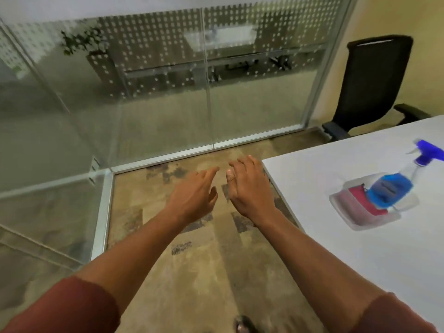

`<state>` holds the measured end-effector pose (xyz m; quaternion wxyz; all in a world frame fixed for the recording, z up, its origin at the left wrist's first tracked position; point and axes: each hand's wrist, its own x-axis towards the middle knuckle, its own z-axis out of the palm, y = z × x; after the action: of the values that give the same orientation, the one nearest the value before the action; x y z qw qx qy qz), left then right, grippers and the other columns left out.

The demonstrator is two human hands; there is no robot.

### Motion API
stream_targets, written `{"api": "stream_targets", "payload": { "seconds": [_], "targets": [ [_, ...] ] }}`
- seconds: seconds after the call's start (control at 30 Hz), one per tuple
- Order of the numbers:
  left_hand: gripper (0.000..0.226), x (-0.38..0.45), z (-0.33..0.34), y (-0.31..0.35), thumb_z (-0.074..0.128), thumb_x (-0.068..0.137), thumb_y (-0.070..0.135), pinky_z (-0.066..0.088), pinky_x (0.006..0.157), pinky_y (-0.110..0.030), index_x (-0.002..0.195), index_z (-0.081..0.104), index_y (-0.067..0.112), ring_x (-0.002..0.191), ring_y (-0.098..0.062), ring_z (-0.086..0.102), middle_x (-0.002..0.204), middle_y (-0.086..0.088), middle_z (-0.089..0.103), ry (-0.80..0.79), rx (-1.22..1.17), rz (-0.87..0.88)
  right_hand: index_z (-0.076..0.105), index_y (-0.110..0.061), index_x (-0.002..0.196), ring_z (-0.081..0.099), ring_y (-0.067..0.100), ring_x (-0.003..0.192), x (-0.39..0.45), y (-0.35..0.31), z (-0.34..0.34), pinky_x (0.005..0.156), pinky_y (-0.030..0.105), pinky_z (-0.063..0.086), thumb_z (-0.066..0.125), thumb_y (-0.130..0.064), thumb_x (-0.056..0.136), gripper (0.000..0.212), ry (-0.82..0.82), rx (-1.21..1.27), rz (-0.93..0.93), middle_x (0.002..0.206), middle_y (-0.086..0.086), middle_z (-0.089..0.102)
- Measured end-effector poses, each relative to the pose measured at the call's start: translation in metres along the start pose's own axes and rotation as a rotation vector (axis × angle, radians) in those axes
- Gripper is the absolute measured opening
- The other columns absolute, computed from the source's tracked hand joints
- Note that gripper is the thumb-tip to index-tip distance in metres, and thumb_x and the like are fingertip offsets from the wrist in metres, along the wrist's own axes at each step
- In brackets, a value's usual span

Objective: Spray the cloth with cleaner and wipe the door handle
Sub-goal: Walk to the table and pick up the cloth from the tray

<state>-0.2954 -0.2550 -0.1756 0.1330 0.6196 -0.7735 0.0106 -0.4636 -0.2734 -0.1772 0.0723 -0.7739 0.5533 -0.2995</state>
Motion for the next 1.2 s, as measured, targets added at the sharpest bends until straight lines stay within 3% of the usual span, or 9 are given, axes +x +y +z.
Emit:
{"api": "stream_targets", "payload": {
  "seconds": [0.33,0.47,0.73,1.03,1.2],
  "targets": [
    [0.059,0.078,0.043,0.070,0.050,0.099,0.040,0.054,0.090,-0.037,0.153,0.030,0.027,0.125,-0.019,0.052,0.145,0.000,0.055,-0.131,-0.130,0.184,0.056,-0.020,0.130,0.050,0.024,0.127,-0.011,0.096,-0.028,0.097,0.044,0.049,0.038,-0.043,0.103,0.040,0.079,-0.130,0.320,0.136,0.004,0.059],
    [0.058,0.110,0.057,0.112,0.053,0.099,0.038,0.048,0.091,-0.031,0.153,0.034,0.027,0.125,-0.022,0.055,0.149,-0.002,0.053,-0.143,-0.172,0.255,0.054,-0.024,0.132,0.049,0.021,0.129,-0.011,0.143,-0.041,0.104,0.041,0.045,0.033,-0.050,0.103,0.044,0.047,-0.179,0.417,0.141,0.000,0.056],
    [0.056,0.171,0.097,0.195,0.048,0.099,0.045,0.045,0.109,-0.041,0.152,0.033,0.032,0.140,-0.022,0.043,0.156,0.003,0.045,-0.232,-0.178,0.375,0.052,-0.024,0.137,0.049,0.023,0.134,-0.013,0.220,-0.073,0.113,0.043,0.039,0.022,-0.054,0.102,0.055,0.046,-0.218,0.587,0.145,0.000,0.055],
    [0.053,0.218,0.138,0.267,0.050,0.100,0.041,0.050,0.098,-0.038,0.149,0.038,0.026,0.132,-0.022,0.049,0.147,0.001,0.053,-0.278,-0.229,0.546,0.047,-0.023,0.143,0.048,0.021,0.135,-0.017,0.280,-0.098,0.115,0.040,0.035,0.027,-0.047,0.105,0.049,-0.015,-0.243,0.742,0.147,0.000,0.053],
    [0.051,0.244,0.163,0.291,0.051,0.100,0.037,0.048,0.099,-0.036,0.148,0.041,0.025,0.132,-0.021,0.047,0.145,0.003,0.053,-0.360,-0.282,0.583,0.052,-0.015,0.133,0.054,0.026,0.121,-0.015,0.315,-0.105,0.103,0.045,0.045,0.036,-0.034,0.105,0.038,-0.072,-0.230,0.801,0.133,0.007,0.060]
  ]
}}
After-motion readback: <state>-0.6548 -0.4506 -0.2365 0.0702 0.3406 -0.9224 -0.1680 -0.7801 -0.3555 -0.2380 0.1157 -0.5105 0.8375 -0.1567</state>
